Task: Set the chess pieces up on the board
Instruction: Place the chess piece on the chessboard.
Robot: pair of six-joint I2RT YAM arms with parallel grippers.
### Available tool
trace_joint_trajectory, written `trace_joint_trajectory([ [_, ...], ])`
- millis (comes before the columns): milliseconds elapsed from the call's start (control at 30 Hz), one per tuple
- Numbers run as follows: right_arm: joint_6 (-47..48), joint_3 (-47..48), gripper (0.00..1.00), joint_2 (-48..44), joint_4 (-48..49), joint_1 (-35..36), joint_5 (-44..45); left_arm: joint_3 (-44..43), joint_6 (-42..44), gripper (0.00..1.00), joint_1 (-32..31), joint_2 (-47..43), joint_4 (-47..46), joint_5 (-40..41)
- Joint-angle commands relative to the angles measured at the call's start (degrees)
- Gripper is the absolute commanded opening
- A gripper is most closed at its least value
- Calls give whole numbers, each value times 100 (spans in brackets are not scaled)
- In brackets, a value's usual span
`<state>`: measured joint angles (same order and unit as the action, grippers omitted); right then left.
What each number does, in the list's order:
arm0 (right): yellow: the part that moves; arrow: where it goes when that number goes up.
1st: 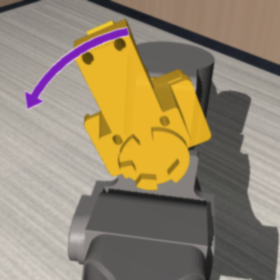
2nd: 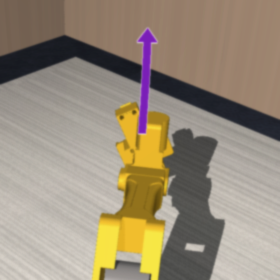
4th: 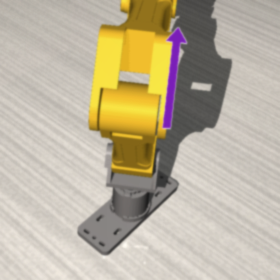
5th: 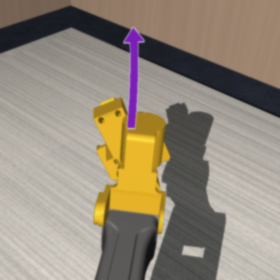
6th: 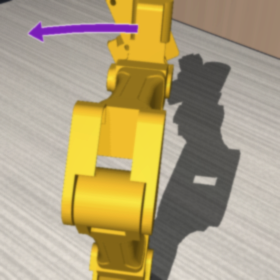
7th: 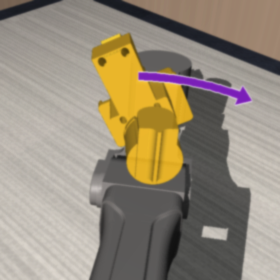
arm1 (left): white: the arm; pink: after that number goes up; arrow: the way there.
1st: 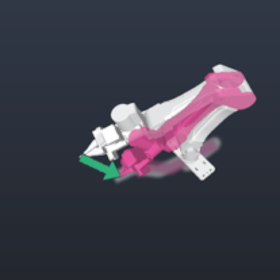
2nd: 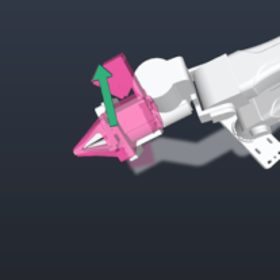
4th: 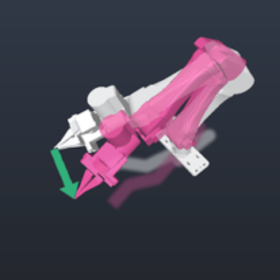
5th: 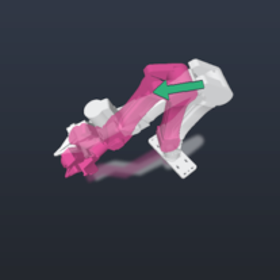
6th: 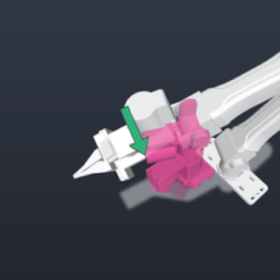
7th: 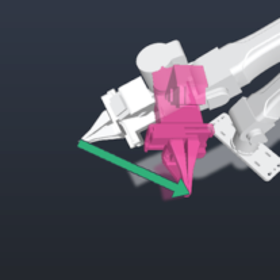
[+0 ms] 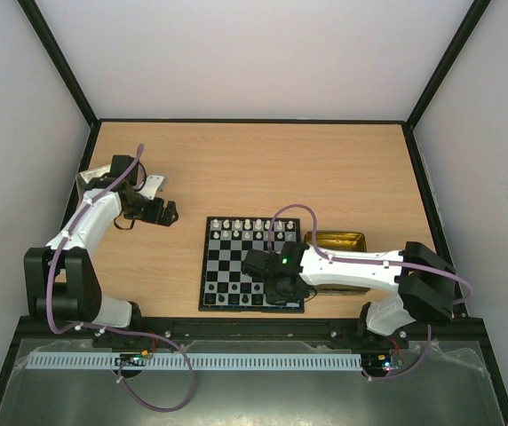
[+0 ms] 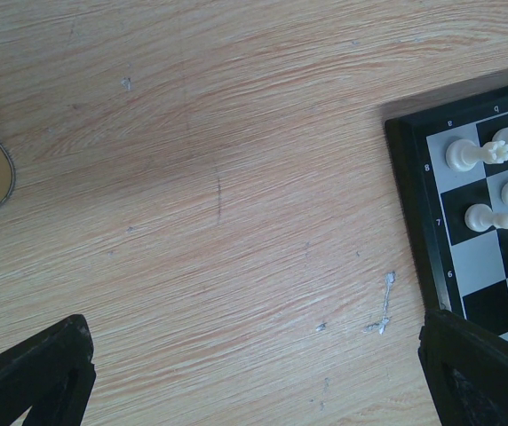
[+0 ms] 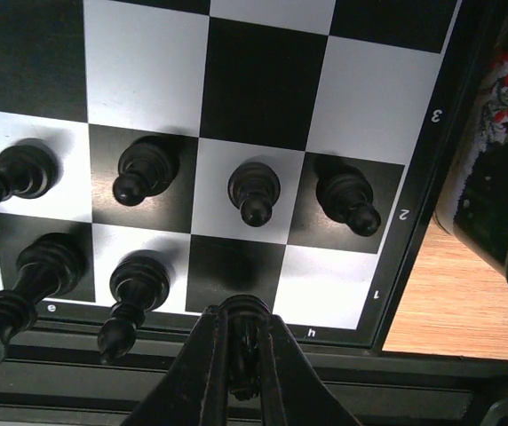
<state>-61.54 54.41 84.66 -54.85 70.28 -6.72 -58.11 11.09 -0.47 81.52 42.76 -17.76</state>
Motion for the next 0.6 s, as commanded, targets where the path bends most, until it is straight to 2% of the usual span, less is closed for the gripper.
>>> trace_joint_trajectory([
  [0, -46, -204, 8, 77, 216, 38, 40, 45, -15, 99, -32, 44, 22, 0],
  [567, -47, -233, 10, 221, 458, 39, 103, 45, -28, 99, -32, 79, 22, 24],
])
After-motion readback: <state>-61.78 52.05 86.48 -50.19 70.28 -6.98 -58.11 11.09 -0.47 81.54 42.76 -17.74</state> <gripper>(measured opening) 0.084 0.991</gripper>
